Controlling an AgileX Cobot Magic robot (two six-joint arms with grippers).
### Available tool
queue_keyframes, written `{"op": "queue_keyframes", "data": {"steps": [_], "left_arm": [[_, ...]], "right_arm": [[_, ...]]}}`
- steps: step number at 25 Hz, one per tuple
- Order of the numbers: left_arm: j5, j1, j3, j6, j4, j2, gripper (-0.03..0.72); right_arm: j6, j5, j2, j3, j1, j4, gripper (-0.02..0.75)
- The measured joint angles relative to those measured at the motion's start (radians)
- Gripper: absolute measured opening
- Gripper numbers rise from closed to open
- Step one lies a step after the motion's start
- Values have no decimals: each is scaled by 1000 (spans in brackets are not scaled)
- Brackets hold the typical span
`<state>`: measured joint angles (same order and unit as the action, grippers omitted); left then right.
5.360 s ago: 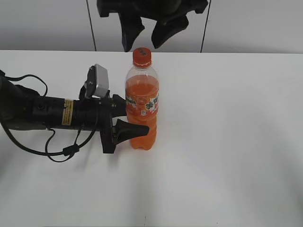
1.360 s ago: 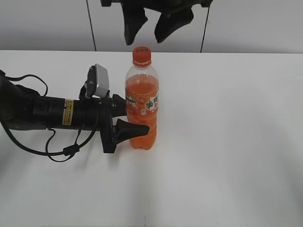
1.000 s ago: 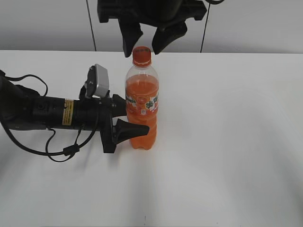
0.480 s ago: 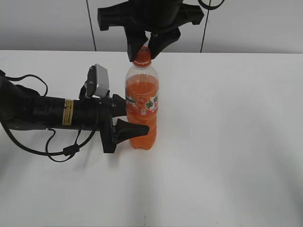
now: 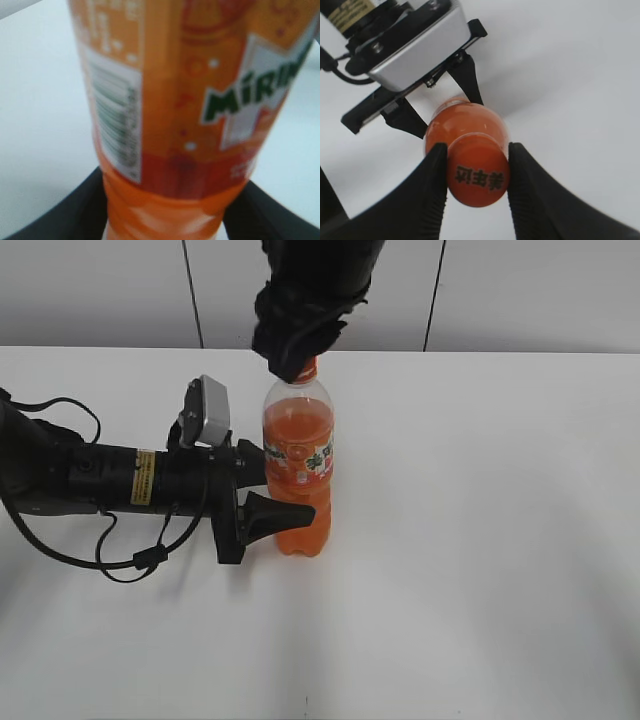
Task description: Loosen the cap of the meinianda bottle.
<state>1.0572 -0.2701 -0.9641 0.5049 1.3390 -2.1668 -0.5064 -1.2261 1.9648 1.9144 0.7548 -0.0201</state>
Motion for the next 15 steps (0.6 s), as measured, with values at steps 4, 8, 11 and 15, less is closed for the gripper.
{"op": "queue_keyframes", "data": {"steps": [4,8,11,15], "left_arm": [[0,0,0,0,0,0,408],[0,0,0,0,0,0,408],[0,0,0,0,0,0,408],[-1,0,0,-1,0,0,408]], "right_arm": [[-290,-1,1,0,0,-1,274],[-511,-7,1,1,0,-1,274],[-584,-9,1,2,0,-1,274],[-669,-11,1,2,0,0,274]]}}
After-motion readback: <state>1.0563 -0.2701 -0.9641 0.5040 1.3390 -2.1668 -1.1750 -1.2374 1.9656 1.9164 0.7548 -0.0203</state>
